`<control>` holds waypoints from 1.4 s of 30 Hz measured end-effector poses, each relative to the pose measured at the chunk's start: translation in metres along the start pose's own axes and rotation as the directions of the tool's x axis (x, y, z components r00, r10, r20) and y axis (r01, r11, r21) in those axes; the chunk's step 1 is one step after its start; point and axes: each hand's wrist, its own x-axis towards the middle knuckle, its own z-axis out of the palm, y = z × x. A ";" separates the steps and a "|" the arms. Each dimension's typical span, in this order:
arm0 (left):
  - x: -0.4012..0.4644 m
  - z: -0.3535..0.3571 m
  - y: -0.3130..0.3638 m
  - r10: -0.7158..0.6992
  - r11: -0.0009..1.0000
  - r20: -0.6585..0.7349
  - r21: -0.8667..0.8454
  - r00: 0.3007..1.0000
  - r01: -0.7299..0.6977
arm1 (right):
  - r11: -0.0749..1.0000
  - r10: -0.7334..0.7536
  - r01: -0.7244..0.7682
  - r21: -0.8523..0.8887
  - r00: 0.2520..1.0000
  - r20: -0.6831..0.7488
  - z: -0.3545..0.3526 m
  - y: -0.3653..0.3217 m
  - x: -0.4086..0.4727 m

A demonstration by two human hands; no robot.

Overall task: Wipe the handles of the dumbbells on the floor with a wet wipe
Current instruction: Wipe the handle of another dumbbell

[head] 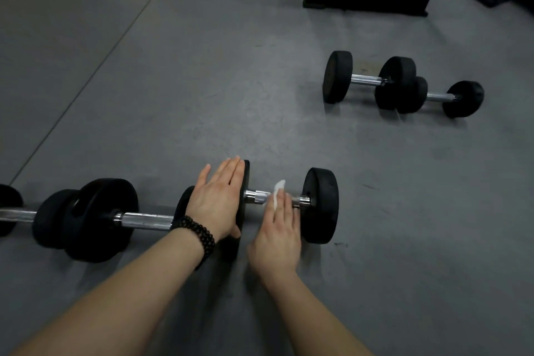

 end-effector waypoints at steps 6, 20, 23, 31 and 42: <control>0.025 -0.025 0.002 -0.041 0.999 0.145 0.034 0.989 0.036 | 0.998 -0.029 0.018 0.065 0.986 0.165 -0.025 -0.011 0.017; 0.069 -0.027 -0.025 0.138 0.990 0.212 -0.053 0.968 -0.130 | 0.998 0.052 -0.050 0.036 0.997 -0.054 0.007 -0.010 0.043; 0.076 -0.036 -0.032 0.203 0.979 0.214 -0.034 0.956 -0.200 | 0.987 -0.150 0.147 0.058 0.988 0.048 0.007 -0.026 0.047; 0.079 -0.032 -0.050 0.392 0.917 -0.013 -0.067 0.920 -0.392 | 0.993 0.110 -0.104 0.057 0.987 -0.121 0.009 -0.007 0.053; 0.092 -0.028 -0.046 0.340 0.933 0.135 -0.168 0.931 -0.317 | 0.995 -0.067 0.076 0.059 0.989 -0.134 0.026 -0.011 0.051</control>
